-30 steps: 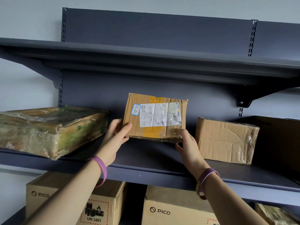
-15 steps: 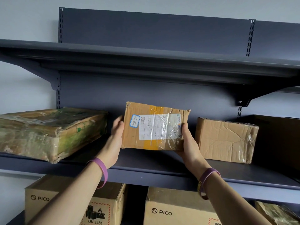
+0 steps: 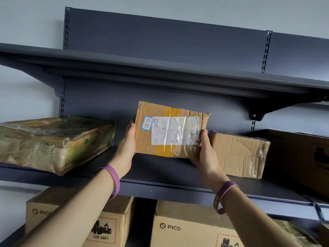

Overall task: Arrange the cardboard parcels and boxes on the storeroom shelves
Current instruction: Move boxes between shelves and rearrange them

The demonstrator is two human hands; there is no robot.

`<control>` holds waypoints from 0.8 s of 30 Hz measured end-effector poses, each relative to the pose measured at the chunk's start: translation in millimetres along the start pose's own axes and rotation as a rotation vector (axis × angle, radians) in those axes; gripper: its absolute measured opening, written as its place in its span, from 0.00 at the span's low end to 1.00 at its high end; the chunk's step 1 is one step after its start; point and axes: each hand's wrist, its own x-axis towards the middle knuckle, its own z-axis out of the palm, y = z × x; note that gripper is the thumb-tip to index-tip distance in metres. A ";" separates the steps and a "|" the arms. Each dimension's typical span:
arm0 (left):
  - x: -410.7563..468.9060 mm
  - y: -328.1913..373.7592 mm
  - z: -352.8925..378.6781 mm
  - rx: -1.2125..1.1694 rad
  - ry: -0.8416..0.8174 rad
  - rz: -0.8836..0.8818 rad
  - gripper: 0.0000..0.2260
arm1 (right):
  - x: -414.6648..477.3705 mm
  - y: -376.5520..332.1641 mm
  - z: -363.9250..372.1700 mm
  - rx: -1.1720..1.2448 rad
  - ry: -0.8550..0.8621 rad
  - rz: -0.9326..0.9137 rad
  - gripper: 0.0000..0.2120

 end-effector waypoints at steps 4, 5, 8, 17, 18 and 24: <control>-23.1 17.0 19.1 -0.050 0.038 -0.008 0.23 | -17.3 -27.6 -10.4 -0.051 -0.002 -0.054 0.36; -29.9 20.3 25.3 -0.057 0.049 -0.010 0.22 | -23.5 -33.4 -15.5 -0.052 0.008 -0.066 0.38; -55.7 29.9 48.8 -0.051 0.053 -0.014 0.21 | -44.1 -51.7 -37.9 -0.052 0.057 -0.083 0.39; -157.1 54.7 149.9 -0.029 -0.053 -0.052 0.20 | -133.3 -112.7 -148.8 -0.029 0.172 -0.118 0.24; -169.6 58.3 165.3 -0.039 -0.080 -0.046 0.19 | -145.3 -121.6 -163.4 -0.036 0.205 -0.125 0.24; -241.9 74.9 254.1 -0.040 -0.216 -0.038 0.29 | -221.4 -181.8 -249.7 -0.071 0.321 -0.173 0.24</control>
